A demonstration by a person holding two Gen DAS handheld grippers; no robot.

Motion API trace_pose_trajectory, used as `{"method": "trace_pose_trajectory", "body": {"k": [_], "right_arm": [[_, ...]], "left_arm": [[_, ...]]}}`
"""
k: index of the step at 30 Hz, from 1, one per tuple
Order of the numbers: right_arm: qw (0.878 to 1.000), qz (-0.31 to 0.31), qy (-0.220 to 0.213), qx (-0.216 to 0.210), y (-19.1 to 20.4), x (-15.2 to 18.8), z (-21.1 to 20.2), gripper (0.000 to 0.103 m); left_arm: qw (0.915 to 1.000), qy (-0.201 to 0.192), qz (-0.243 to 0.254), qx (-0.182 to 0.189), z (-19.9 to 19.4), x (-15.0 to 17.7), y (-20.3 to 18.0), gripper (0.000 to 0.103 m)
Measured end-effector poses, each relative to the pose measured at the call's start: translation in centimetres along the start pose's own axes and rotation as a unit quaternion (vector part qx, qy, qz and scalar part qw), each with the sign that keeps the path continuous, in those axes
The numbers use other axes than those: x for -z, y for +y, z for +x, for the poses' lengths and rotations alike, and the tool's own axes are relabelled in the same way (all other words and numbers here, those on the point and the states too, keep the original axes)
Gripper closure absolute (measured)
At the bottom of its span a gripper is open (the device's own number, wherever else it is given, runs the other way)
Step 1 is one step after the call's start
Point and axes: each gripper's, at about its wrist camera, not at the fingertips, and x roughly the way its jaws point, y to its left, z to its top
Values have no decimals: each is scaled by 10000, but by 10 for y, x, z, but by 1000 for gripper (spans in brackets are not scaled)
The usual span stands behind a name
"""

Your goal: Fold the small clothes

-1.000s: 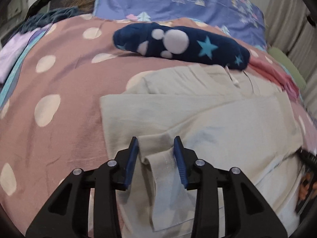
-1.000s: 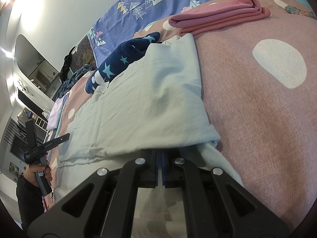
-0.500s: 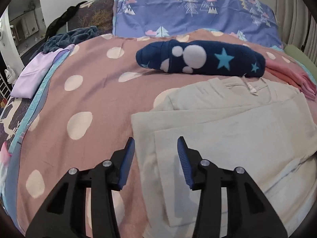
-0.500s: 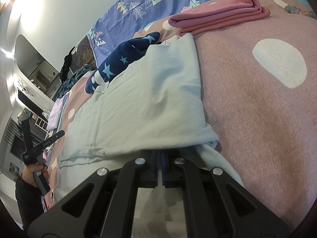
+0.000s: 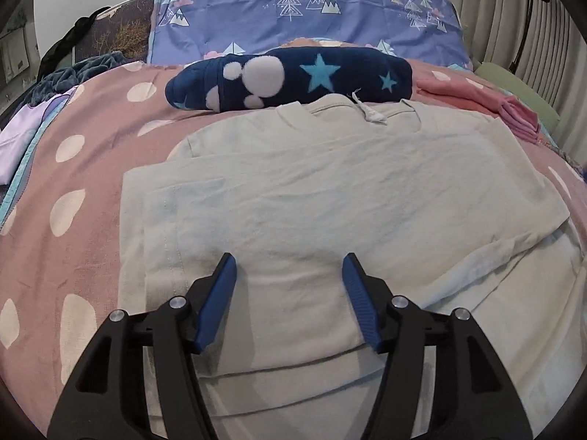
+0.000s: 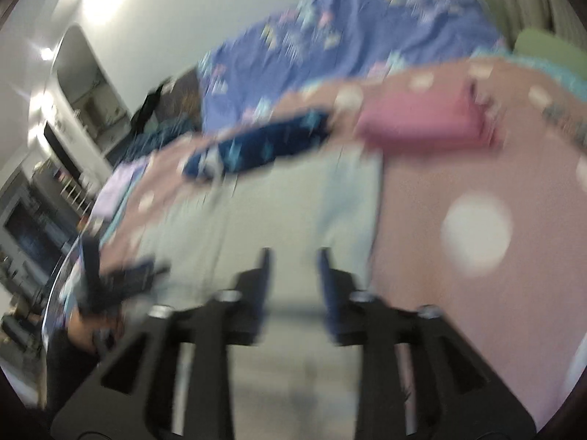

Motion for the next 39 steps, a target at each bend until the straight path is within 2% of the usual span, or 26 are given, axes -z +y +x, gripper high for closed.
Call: {"method": "trace_pose_trajectory", "body": {"k": [1,3,5,7,8,9,10,12,13,15,16,19,20,21,22,23,25,26,27,28,30,31,32,34,36,39], "right_arm": [[10000,55,36,72,-6,-19,9,56],[9993,183,339,23,-22,-41,42,56],[9957,588,659,270,-46,-54,83,56],[9925,778,896,296,-60,-60,115,56],[9912,821,997,293,-65,-60,131,59],[9906,853,1022,320,-67,-60,140,70],[9911,848,949,391,-65,-60,144,101],[9941,728,666,454,-53,-63,135,101],[9961,473,248,705,-39,-67,116,101],[9950,26,-83,997,-30,-76,105,101],[9930,-138,-59,1174,-28,-77,108,101],[9802,-278,730,1820,-53,-69,150,100],[9813,-241,736,1761,-57,-66,149,101],[9837,-194,554,1700,-54,-66,140,99],[9858,-131,366,1635,-49,-67,128,93],[9872,-100,259,1572,-44,-66,116,92],[9939,-176,105,1079,-29,-57,82,92],[9969,-354,121,687,-15,-48,65,92],[9968,-580,252,490,-3,-36,58,92],[9937,-887,489,479,8,-23,57,93],[9749,-1457,1168,1209,11,17,73,92],[9699,-1445,1308,1462,1,30,80,85],[9771,-1304,1113,1258,-14,43,82,85],[9852,-1015,988,970,-22,42,79,84],[9847,-917,979,1115,-17,42,81,83],[9785,-1247,874,1390,-4,44,78,78]], "left_arm": [[10000,-9,14,-11,-1,1,-1,41],[10000,-22,50,-56,-1,2,-2,41],[10000,-27,63,-72,-2,0,-5,41],[10000,-31,52,-53,-1,-1,-5,40],[10000,-35,41,-35,-1,-1,-4,40],[10000,-35,30,-16,-1,-2,-3,40],[10000,-36,21,-1,-1,-2,-3,40],[10000,-41,15,8,-1,-2,-3,40],[10000,-44,14,12,-1,-2,-2,39],[10000,-41,21,11,-1,-2,-3,39],[10000,-44,20,13,-1,-2,-3,38],[10000,-45,23,43,-1,-2,-3,37],[10000,-45,29,50,-1,-2,-4,36],[10000,-43,38,52,-1,-2,-4,35],[10000,-41,47,51,0,-2,-5,35],[10000,-36,61,50,0,-2,-6,34],[10000,-38,67,47,0,-2,-6,34],[10000,-37,64,50,0,-2,-6,33],[10000,-37,64,52,0,-2,-6,33],[10000,-35,65,49,0,-2,-6,33],[10000,-37,67,44,0,-2,-6,33],[10000,-38,67,55,0,-2,-6,32],[9999,-37,78,56,0,-2,-7,32],[9999,-26,100,39,1,-2,-8,32],[9999,-52,93,58,-1,-2,-7,32],[9997,-147,-42,165,-21,5,-1,31]]}}
